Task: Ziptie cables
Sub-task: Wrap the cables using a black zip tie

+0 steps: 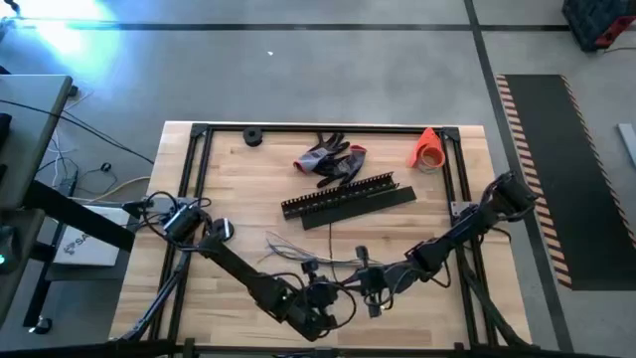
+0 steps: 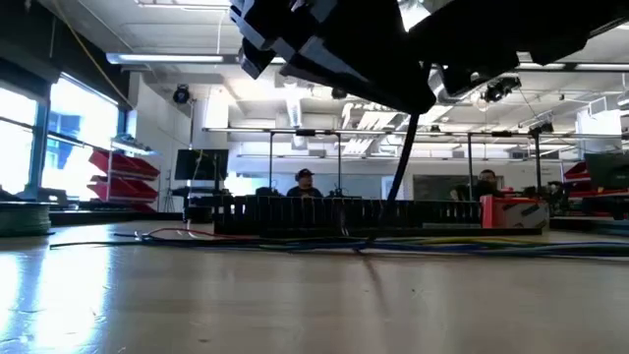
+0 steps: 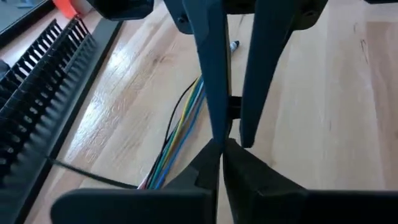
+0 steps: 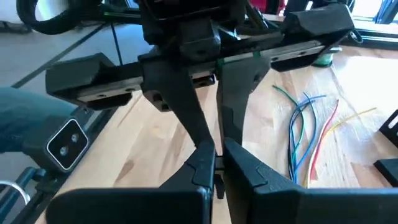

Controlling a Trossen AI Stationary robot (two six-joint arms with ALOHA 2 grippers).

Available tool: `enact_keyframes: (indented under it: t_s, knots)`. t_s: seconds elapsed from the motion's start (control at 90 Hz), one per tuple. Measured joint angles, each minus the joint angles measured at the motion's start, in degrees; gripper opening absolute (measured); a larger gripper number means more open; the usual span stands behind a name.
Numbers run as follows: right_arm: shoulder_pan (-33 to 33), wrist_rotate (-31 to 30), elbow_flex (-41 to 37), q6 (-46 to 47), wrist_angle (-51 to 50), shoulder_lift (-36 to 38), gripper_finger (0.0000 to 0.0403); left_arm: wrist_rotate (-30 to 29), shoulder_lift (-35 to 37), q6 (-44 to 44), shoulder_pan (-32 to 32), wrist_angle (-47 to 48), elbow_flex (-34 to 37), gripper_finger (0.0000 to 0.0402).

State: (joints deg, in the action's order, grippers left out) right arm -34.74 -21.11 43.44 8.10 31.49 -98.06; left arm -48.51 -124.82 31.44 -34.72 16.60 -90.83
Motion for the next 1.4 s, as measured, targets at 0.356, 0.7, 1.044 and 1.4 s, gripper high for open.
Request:
enact_keyframes:
  t_s: [0.356, 0.7, 1.044, 1.4]
  knots:
    - [0.5, -2.3, 0.0, 3.9, 0.1, 2.1, 0.0055, -1.1, 0.0, 1.0, -0.6, 0.1, 0.0, 0.0]
    - [6.4, -5.4, 0.0, 15.6, -13.0, 9.6, 0.0189, 5.9, 0.0, -0.7, -0.9, -1.6, 1.1, 0.0]
    - [13.9, 2.7, -3.4, 20.3, -9.3, -2.6, 0.0199, 11.1, 0.0, -0.2, -0.5, -19.4, 11.5, 0.0]
    - [25.7, 18.1, -3.4, 18.0, 1.8, -11.4, 0.02, 12.2, 0.0, -0.5, -0.5, -19.5, 11.7, 0.0]
